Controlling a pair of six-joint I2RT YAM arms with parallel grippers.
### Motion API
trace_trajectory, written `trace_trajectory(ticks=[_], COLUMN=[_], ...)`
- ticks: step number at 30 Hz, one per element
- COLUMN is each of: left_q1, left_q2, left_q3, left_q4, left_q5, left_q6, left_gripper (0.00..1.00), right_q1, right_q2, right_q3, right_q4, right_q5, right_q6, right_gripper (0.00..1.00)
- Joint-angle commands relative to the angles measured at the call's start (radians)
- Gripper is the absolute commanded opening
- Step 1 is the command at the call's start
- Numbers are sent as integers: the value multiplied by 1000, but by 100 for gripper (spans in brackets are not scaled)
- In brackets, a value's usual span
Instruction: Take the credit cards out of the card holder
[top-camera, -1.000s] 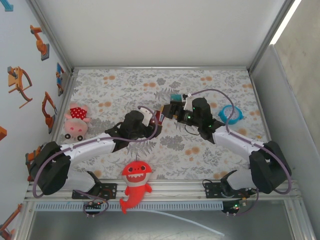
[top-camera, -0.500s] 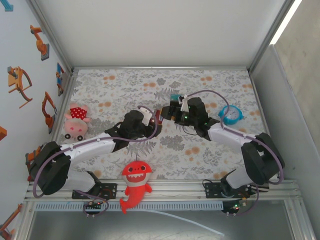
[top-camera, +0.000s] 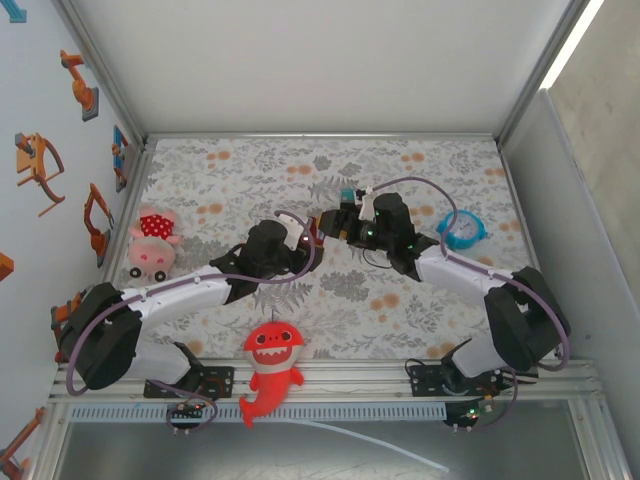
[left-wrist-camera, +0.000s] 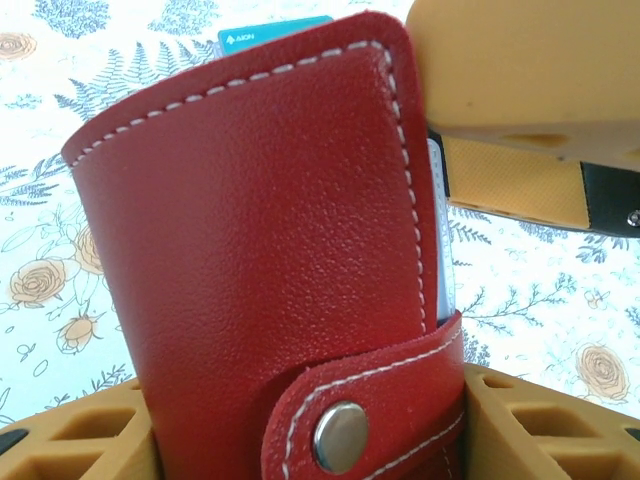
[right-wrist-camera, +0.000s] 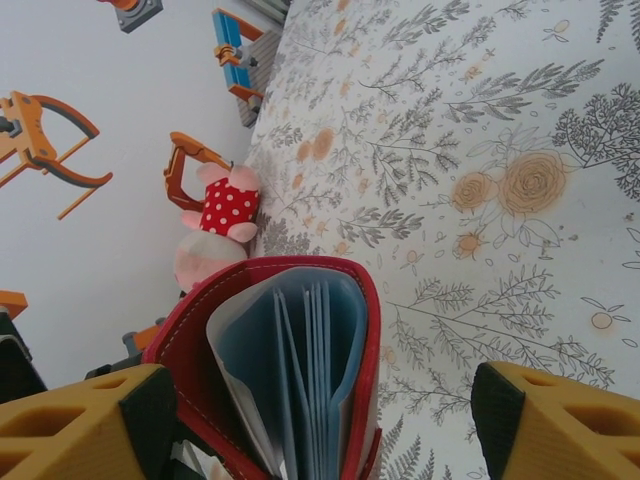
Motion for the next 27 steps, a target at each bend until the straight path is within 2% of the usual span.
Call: trace_trajectory(ticks=[1,18,24,27], left_q1=[-12,-12,-12,-14], left_q2=[-6,-8,-10,-12], left_q3=[10,10,13,15], left_q4=[39,39,47,53], left_q5=[50,43,51,61], left_q6=[25,25,26,32], left_gripper=[57,57,57,57], right_q1=[14,14,14,16], right_q2=[-26,-67,-37,-4], right_q3=[1,-30,-36,-36], right_q4=[6,12,31,64], right_q5=[15,38,33,16], right_q6=[-11,-13,11,29], right_gripper=[80,83,83,80])
